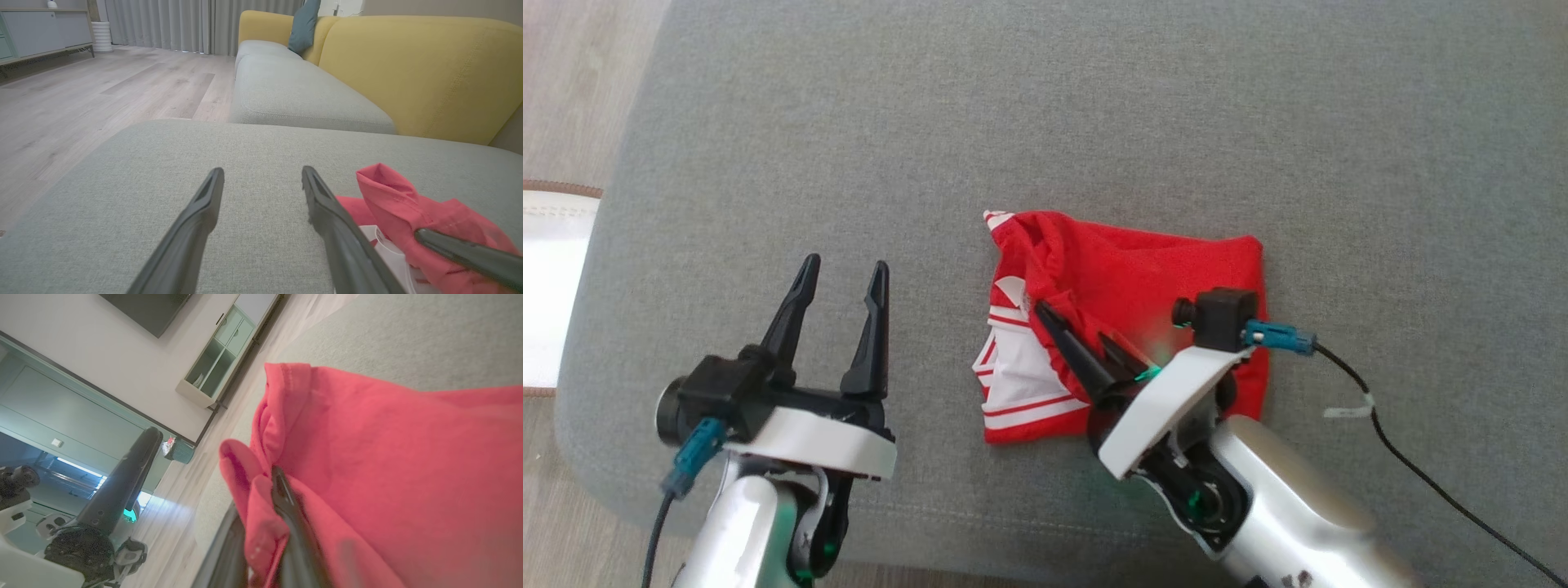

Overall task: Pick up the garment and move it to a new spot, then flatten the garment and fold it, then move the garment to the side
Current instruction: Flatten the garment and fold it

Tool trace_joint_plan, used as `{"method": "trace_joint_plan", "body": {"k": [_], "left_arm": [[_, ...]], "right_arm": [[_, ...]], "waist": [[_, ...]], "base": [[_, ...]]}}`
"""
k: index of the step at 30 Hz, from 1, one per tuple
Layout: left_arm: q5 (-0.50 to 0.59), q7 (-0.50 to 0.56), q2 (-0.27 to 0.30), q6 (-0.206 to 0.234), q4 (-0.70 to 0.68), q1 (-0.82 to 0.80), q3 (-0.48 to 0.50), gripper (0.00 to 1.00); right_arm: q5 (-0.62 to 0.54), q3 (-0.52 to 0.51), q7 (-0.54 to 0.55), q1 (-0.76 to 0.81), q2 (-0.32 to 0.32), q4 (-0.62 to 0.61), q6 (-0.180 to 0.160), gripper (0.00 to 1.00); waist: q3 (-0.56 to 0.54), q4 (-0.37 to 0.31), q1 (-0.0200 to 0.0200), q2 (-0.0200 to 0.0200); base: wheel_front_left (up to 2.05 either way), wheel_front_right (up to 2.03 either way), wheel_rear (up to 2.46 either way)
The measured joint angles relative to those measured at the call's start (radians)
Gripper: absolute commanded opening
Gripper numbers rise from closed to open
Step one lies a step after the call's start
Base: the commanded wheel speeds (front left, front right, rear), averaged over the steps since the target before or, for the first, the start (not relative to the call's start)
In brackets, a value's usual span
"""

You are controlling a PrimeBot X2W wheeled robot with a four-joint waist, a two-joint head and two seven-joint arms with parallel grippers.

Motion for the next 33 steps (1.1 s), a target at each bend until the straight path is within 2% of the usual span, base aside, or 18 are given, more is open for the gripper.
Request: {"method": "trace_joint_plan", "body": {"k": [3, 4, 5, 6, 12, 18, 21, 25, 29, 33], "left_arm": [[0.007, 0.000, -0.002, -0.001, 0.005, 0.000, 0.000, 1.00], [0.008, 0.000, -0.002, -0.001, 0.007, 0.000, 0.001, 1.00], [0.014, 0.000, -0.004, -0.004, 0.010, 0.000, 0.002, 1.00], [0.015, 0.000, -0.005, -0.009, 0.010, 0.000, 0.002, 1.00], [0.024, 0.000, -0.007, -0.009, 0.010, -0.002, 0.007, 1.00], [0.024, 0.000, -0.009, -0.009, 0.010, -0.002, 0.022, 1.00], [0.026, 0.000, -0.008, -0.009, 0.009, -0.001, 0.035, 1.00], [0.035, 0.000, -0.007, 0.000, -0.003, 0.003, 0.042, 1.00], [0.041, 0.000, -0.002, 0.010, -0.012, 0.006, 0.065, 1.00], [0.042, 0.000, 0.002, 0.020, -0.023, 0.012, 0.073, 1.00]], "right_arm": [[0.050, 0.062, -0.044, -0.039, -0.001, 0.039, 0.000, 0.00], [0.055, 0.083, -0.062, -0.054, -0.001, 0.052, 0.000, 0.17], [0.077, 0.116, -0.101, -0.081, -0.001, 0.067, 0.000, 0.72], [0.078, 0.132, -0.123, -0.096, -0.001, 0.078, 0.000, 1.00], [0.078, 0.191, -0.236, -0.175, -0.002, 0.086, 0.000, 1.00], [-0.037, 0.135, -0.261, -0.208, -0.001, 0.079, 0.000, 1.00], [-0.198, -0.014, -0.262, -0.202, -0.001, 0.058, 0.000, 1.00], [-0.418, -0.245, -0.265, -0.132, -0.043, -0.022, 0.000, 1.00], [-0.546, -0.444, -0.248, 0.045, -0.097, -0.108, 0.000, 1.00], [-0.630, -0.606, -0.176, 0.193, -0.100, -0.232, 0.000, 1.00]], "waist": [[0.003, -0.002, 0.0000, 0.0000], [0.003, -0.004, 0.0000, 0.0000], [0.005, -0.007, 0.0000, 0.0000], [0.005, -0.009, 0.0000, 0.0000], [0.004, -0.025, 0.0000, 0.0000], [-0.004, -0.044, 0.0000, 0.0000], [-0.009, -0.060, 0.0000, 0.0000], [-0.023, -0.080, 0.0000, 0.0000], [-0.039, -0.099, 0.0000, 0.0000], [-0.053, -0.112, 0.0000, 0.0000]], "base": [[0.00, 0.00, 0.00], [0.00, 0.00, 0.00], [0.00, 0.00, 0.00], [0.00, 0.00, 0.00], [0.00, 0.00, 0.00], [0.00, 0.00, 0.00], [0.00, 0.00, 0.00], [0.00, 0.00, 0.00], [0.00, 0.00, 0.00], [0.00, 0.00, 0.00]]}}
